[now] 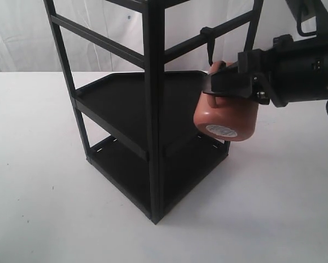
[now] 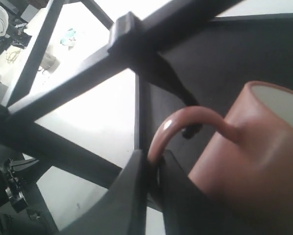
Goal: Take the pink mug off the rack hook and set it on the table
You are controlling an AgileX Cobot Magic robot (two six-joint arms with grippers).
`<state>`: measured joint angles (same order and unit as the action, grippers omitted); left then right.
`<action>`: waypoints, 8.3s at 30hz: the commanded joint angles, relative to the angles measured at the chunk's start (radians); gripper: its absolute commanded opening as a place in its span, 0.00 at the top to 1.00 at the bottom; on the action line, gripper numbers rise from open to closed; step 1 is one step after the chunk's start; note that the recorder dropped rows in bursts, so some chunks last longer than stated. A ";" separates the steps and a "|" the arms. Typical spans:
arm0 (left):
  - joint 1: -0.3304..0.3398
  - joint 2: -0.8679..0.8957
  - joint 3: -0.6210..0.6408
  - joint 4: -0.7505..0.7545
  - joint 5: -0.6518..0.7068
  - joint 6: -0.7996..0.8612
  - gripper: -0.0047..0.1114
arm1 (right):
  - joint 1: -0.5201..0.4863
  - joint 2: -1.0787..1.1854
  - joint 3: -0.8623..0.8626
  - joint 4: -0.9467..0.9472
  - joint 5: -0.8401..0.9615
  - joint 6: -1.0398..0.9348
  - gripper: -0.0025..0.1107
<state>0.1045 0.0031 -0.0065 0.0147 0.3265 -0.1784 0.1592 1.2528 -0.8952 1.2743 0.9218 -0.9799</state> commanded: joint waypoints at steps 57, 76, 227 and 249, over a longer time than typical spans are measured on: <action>-0.007 -0.003 0.007 -0.002 0.008 0.000 0.96 | 0.118 -0.452 0.564 -0.857 -1.010 0.503 0.98; -0.007 -0.003 0.007 -0.002 0.008 0.000 0.96 | 0.201 -0.200 0.732 -1.672 -1.746 1.298 0.98; -0.007 -0.003 0.007 -0.002 0.005 0.000 0.96 | -0.175 -1.253 0.757 -0.920 -0.844 0.787 0.98; -0.007 -0.003 0.007 -0.002 0.006 0.000 0.96 | -0.190 -1.253 0.895 -1.391 -0.579 0.980 0.98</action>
<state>0.1045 0.0031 -0.0065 0.0164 0.3265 -0.1784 -0.0290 0.0023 -0.0017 -0.0993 0.3403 -0.0091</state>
